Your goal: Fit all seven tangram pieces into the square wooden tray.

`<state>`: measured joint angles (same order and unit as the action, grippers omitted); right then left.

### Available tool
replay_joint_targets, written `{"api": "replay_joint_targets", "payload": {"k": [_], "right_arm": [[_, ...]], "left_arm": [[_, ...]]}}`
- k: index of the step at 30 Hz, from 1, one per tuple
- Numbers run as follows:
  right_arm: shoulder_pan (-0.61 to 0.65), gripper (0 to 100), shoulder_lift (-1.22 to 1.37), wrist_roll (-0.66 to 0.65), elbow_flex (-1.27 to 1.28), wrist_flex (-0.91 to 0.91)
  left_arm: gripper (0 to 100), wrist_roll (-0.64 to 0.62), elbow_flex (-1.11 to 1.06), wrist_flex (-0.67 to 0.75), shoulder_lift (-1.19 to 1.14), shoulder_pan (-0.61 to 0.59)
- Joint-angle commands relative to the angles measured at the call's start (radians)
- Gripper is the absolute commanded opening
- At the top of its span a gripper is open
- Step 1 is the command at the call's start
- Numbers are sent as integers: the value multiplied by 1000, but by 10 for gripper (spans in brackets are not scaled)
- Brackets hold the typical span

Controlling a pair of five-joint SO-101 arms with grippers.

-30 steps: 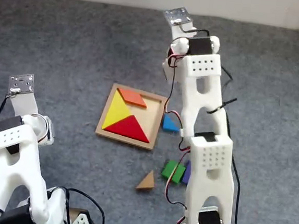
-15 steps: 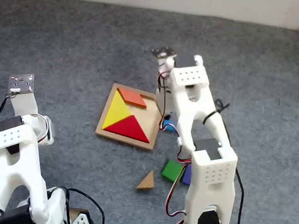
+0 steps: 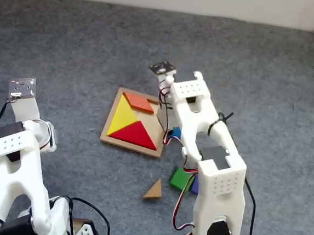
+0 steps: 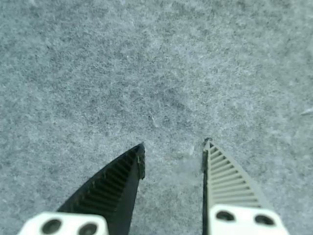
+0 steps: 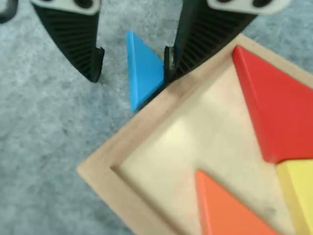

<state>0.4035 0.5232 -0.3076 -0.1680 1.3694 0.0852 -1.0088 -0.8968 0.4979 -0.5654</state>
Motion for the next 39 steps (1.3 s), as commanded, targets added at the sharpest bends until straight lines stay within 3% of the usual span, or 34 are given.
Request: {"api": "replay_joint_targets", "payload": {"k": [1, 17, 25, 33, 39], "right_arm": [[16, 197, -67, -23, 22, -45], [59, 167, -65, -29, 84, -2], [56, 87, -65, -61, 84, -7], [5, 84, -81, -83, 58, 35], [-25, 27, -189, -149, 15, 31]], "left_arm": [[193, 3, 2, 14, 30, 27], [193, 3, 2, 14, 30, 27], [193, 3, 2, 14, 30, 25], [193, 3, 2, 14, 30, 25], [193, 3, 2, 14, 30, 25]]}}
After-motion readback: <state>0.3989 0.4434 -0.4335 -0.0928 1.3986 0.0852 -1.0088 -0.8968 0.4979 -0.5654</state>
